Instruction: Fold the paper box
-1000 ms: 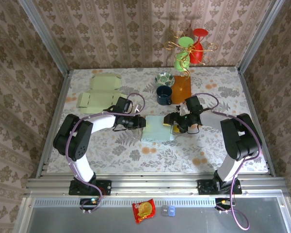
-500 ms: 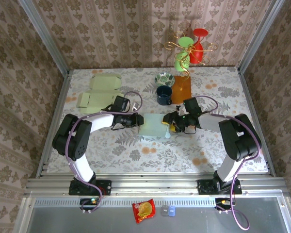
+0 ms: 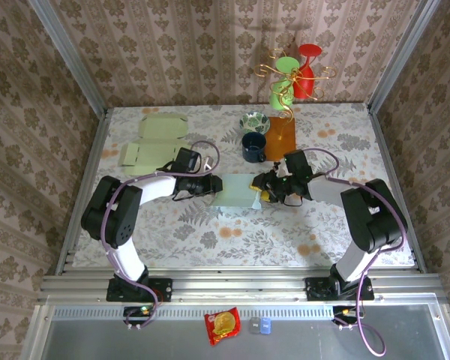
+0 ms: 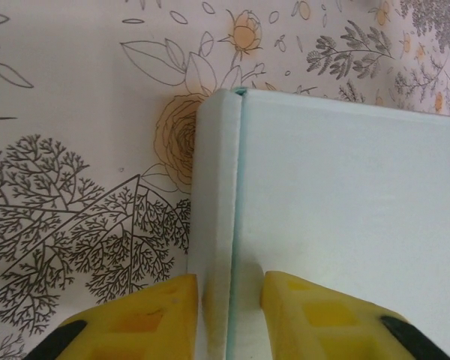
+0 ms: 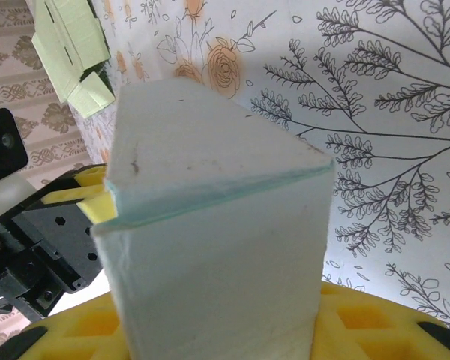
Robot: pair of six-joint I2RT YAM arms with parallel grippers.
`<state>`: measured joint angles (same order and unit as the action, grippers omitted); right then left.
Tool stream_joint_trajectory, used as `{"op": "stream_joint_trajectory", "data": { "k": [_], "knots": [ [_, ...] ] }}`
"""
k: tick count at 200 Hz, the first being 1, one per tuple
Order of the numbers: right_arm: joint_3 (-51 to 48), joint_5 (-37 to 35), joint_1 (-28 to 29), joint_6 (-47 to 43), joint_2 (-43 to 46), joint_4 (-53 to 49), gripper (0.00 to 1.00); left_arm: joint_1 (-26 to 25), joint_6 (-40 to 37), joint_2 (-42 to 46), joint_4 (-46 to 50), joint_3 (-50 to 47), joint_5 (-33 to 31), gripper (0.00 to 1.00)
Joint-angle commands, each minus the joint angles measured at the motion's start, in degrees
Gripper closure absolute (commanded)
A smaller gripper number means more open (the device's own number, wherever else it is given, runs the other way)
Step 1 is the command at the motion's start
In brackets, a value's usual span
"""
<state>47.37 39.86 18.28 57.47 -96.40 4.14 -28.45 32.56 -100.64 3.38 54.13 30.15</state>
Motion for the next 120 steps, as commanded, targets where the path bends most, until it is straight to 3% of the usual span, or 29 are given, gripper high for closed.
{"op": "stream_joint_trajectory", "data": {
  "k": [1, 35, 64, 86, 120],
  "knots": [
    [0.0, 0.2, 1.2, 3.3, 2.2, 4.1, 0.57, -1.7, 0.1, 1.9, 3.3, -1.3, 0.6, 0.65],
    [-0.9, 0.5, 1.1, 6.9, 3.5, 3.8, 0.6, -1.7, -2.9, 9.2, 2.9, -1.5, -4.0, 0.58],
    [-2.1, 1.5, 0.1, 11.9, 4.7, 3.7, 0.61, -1.8, -10.5, 16.4, -0.3, -3.4, -7.6, 0.52],
    [-2.9, 3.1, -1.1, 16.0, 6.0, 2.5, 0.62, -2.0, -18.9, 21.5, -3.9, -6.4, -6.7, 0.5],
    [-4.4, 6.2, -3.5, 22.5, 8.6, -0.1, 0.64, -2.5, -34.9, 25.1, 2.7, -5.4, -1.2, 0.48]
  ]
}}
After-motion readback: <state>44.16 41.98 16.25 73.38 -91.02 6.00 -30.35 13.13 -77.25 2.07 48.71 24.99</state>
